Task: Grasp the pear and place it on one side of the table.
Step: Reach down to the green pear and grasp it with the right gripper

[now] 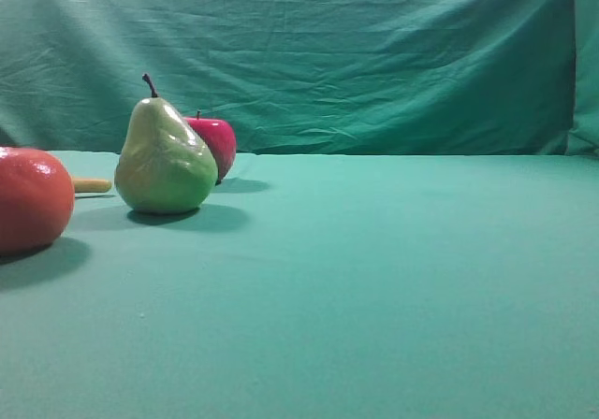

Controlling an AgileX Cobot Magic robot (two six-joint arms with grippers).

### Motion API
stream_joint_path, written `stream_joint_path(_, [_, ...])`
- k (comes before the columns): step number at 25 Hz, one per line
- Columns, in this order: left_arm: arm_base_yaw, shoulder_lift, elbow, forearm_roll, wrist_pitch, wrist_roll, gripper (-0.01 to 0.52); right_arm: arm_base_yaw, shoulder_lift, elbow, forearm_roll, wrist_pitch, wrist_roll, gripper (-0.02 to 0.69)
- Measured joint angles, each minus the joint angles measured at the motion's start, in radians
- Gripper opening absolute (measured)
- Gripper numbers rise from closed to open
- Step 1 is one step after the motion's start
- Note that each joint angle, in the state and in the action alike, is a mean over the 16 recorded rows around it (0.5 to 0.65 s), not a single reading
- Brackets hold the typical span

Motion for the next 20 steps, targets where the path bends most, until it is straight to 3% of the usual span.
stream_joint_path(7, [0.0, 0.0, 0.0, 0.0, 0.0, 0.0, 0.0, 0.035, 0.211, -0.152, 0.061, 0.05, -0.06, 0.0])
stream_joint_path(20, [0.0, 0.0, 0.0, 0.0, 0.0, 0.0, 0.0, 0.163, 0.843, -0.501, 0.071, 0.163, -0.252, 0.0])
